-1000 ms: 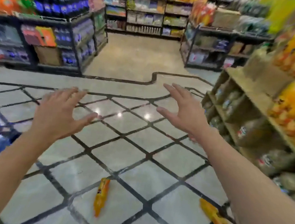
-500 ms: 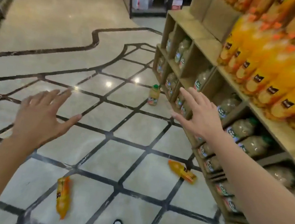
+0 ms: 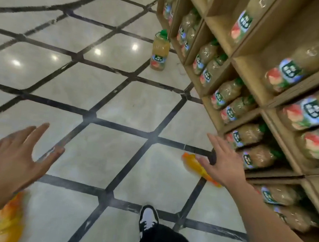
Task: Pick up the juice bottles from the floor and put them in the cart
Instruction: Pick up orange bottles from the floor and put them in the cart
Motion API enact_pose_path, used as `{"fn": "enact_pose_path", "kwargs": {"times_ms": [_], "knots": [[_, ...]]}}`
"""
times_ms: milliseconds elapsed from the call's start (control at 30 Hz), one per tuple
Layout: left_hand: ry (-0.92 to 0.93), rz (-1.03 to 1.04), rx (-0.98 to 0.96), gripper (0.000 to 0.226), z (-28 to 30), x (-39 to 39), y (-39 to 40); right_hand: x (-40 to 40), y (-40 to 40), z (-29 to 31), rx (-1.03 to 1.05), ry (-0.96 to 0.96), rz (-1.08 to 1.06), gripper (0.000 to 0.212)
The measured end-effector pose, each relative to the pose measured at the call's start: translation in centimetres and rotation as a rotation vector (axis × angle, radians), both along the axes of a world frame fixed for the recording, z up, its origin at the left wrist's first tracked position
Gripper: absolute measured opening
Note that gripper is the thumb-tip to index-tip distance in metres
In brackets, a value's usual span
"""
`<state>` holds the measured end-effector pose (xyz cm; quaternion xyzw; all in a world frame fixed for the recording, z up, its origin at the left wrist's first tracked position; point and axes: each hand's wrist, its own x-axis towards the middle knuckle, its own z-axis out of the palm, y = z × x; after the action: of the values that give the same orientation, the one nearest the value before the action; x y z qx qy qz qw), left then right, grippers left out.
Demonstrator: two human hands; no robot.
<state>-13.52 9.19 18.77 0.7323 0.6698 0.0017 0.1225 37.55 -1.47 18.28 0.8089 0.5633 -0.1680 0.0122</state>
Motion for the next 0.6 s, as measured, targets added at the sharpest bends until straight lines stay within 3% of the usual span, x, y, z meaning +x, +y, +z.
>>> {"fn": "enact_pose_path", "kwargs": {"times_ms": [100, 167, 267, 367, 500, 600], "knots": [[-0.026, 0.128, -0.168, 0.086, -17.7, -6.6, -0.3, 2.5, 0.5, -13.1, -0.108, -0.016, -0.014, 0.104], [-0.108, 0.242, -0.189, 0.077, -24.1, -9.2, -1.6, 3.8, 1.0, -20.0, -0.158, -0.047, -0.027, 0.112], [-0.092, 0.203, -0.047, 0.074, -26.7, -6.8, -1.7, 2.5, 3.4, -27.4, -0.134, -0.001, -0.050, 0.104], [-0.139, 0.141, 0.079, 0.079, -28.4, -0.7, 0.2, -2.6, 8.0, -32.3, 0.063, 0.111, 0.051, 0.086], [-0.242, -0.041, 0.122, 0.077, -30.5, 8.9, 3.6, -6.0, 12.0, -33.5, 0.170, 0.139, 0.165, 0.077], [-0.265, -0.171, 0.100, 0.076, -32.1, 15.4, 5.3, -4.4, 11.1, -33.4, 0.186, 0.127, 0.097, 0.078]]}}
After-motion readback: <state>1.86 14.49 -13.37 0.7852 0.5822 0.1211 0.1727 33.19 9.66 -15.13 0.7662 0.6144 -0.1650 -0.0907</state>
